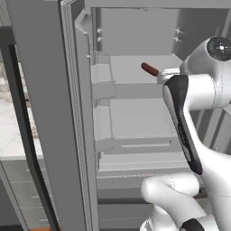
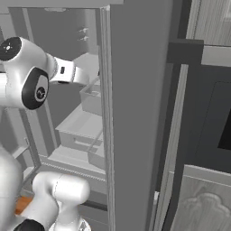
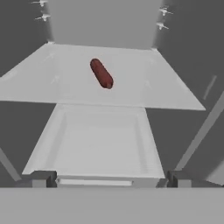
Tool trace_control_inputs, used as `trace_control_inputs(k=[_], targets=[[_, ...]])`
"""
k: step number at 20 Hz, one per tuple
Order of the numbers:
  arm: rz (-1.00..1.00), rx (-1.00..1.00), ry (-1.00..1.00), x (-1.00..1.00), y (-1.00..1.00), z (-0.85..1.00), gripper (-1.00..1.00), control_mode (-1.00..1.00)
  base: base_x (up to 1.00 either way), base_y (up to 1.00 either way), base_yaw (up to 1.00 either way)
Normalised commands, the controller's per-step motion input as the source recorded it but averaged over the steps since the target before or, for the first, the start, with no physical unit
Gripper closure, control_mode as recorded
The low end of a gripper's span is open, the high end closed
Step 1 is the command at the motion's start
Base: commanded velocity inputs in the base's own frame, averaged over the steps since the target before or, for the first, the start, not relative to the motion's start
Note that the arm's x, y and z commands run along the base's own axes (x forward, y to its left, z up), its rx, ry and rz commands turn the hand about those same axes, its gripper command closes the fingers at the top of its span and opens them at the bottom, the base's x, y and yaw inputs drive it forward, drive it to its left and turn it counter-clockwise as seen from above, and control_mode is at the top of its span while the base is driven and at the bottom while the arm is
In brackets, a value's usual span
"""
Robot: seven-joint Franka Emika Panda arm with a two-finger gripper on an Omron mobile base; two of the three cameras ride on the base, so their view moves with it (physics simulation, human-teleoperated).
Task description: Retrieve the sausage and cheese from the fridge and place them on the cutting board on the counter.
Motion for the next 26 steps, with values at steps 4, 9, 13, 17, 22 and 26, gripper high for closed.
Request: trace_control_inputs(k=[4, 9, 13, 17, 22, 26], targets=[[0.13, 0.00, 0.19, 0.81, 0.00, -0.05, -1.00, -1.00, 0.00, 0.00, 0.00], [0.05, 0.00, 0.18, 0.77, 0.00, -0.13, -1.00, -1.00, 0.00, 0.00, 0.00], [0.00, 0.00, 0.15, 0.87, -0.08, -0.16, -1.00, -1.00, 0.00, 0.00, 0.00], [0.00, 0.01, 0.12, 0.97, -0.16, -0.23, -1.00, -1.00, 0.00, 0.00, 0.00], [0.00, 0.03, 0.06, 0.89, -0.22, -0.31, -1.00, -1.00, 0.00, 0.00, 0.00], [0.02, 0.05, 0.05, 0.71, -0.16, -0.22, -1.00, -1.00, 0.00, 0.00, 0.00]])
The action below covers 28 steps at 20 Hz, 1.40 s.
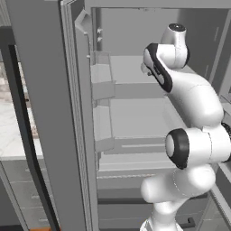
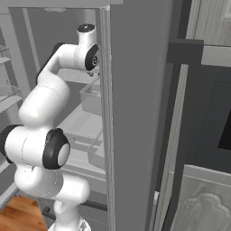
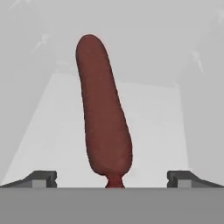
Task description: Retrieve the sausage and cheese from the fridge and place them on the cutting board on the counter.
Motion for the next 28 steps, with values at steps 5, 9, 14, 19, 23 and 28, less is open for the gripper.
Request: trace_control_inputs(k=[5, 9, 14, 19, 23, 28], targets=[[0.04, 0.03, 0.06, 0.57, -0.05, -0.14, -1.00, -1.00, 0.00, 0.00, 0.00], [0.03, 0.02, 0.02, 0.39, 0.00, -0.12, -1.00, -1.00, 0.00, 0.00, 0.00], [0.02, 0.00, 0.00, 0.02, 0.00, -0.28, -1.00, -1.00, 0.00, 0.00, 0.00], [0.00, 0.00, 0.01, 0.00, 0.00, -0.07, -1.00, -1.00, 0.00, 0.00, 0.00], [0.00, 0.00, 0.00, 0.00, 0.00, 0.00, 1.00, -1.00, 0.00, 0.00, 0.00], [0.00, 0.00, 0.00, 0.00, 0.00, 0.00, 1.00, -1.00, 0.00, 0.00, 0.00]])
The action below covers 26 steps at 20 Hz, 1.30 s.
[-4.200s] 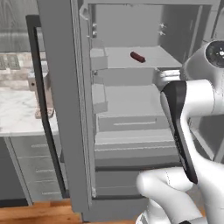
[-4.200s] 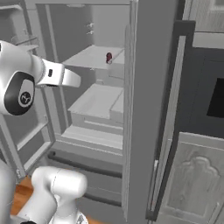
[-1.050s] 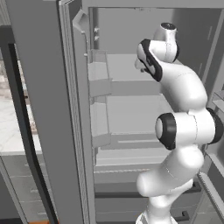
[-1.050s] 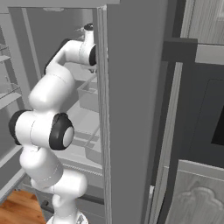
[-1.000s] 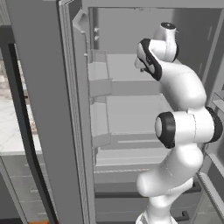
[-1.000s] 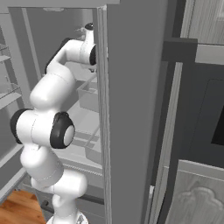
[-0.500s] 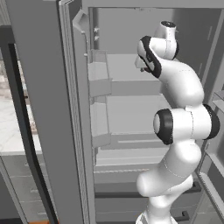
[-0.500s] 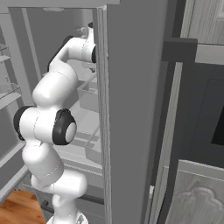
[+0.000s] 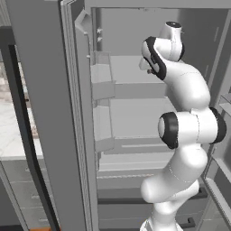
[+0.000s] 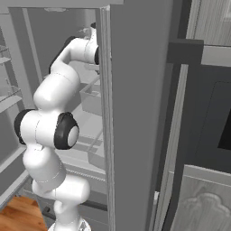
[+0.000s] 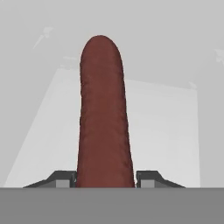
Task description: Retrieve the sausage and cheese from the fridge and place them on the cutting board on the counter.
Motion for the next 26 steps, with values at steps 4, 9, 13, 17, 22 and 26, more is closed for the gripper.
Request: trace_control_inputs(k=[4, 9, 13, 17, 22, 26], targets=[[0.00, 0.00, 0.00, 0.00, 0.00, 0.00, 1.00, -1.00, 0.00, 0.00, 0.00], [0.03, -0.03, -0.01, -0.31, 0.00, -0.02, 1.00, -1.00, 0.00, 0.00, 0.00], [0.03, 0.00, -0.19, -0.97, -0.09, 0.00, 1.00, -1.00, 0.00, 0.00, 0.00], [0.01, 0.00, -0.18, -1.00, -0.11, 0.03, 1.00, -1.00, 0.00, 0.00, 0.00], [0.03, -0.01, -0.14, -1.00, 0.08, 0.16, 1.00, -1.00, 0.00, 0.00, 0.00], [0.02, -0.07, -0.06, -1.00, 0.12, 0.22, 1.00, -1.00, 0.00, 0.00, 0.00]])
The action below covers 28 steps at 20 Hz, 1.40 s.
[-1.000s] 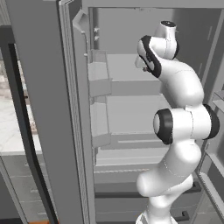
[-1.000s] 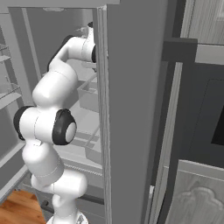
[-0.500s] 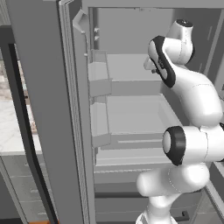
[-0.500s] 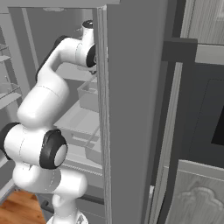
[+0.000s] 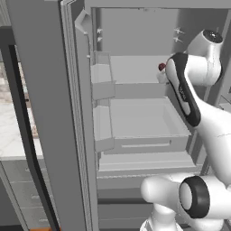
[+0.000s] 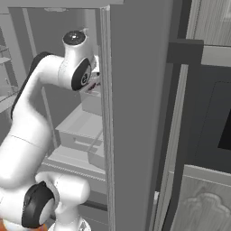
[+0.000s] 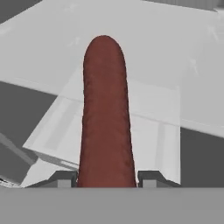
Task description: Retrieve the sausage and cheese from the fridge and place them on the cutting board on the counter.
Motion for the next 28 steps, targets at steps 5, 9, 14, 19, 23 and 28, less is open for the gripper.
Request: trace_control_inputs(k=[5, 9, 14, 19, 23, 28], targets=[[0.04, -0.10, -0.01, -0.96, 0.09, 0.22, 1.00, -1.00, 0.00, 0.00, 0.00], [0.07, -0.15, 0.01, -0.68, 0.00, 0.10, 1.00, -1.00, 0.00, 0.00, 0.00], [0.17, -0.12, 0.01, -0.33, 0.08, 0.00, 1.00, -1.00, 0.00, 0.00, 0.00], [0.16, -0.12, 0.02, -0.38, 0.26, 0.00, 1.00, -1.00, 0.00, 0.00, 0.00], [0.15, -0.13, 0.02, -0.44, 0.21, 0.00, 1.00, -1.00, 0.00, 0.00, 0.00], [0.16, -0.11, 0.03, -0.38, 0.08, 0.00, 1.00, -1.00, 0.00, 0.00, 0.00]])
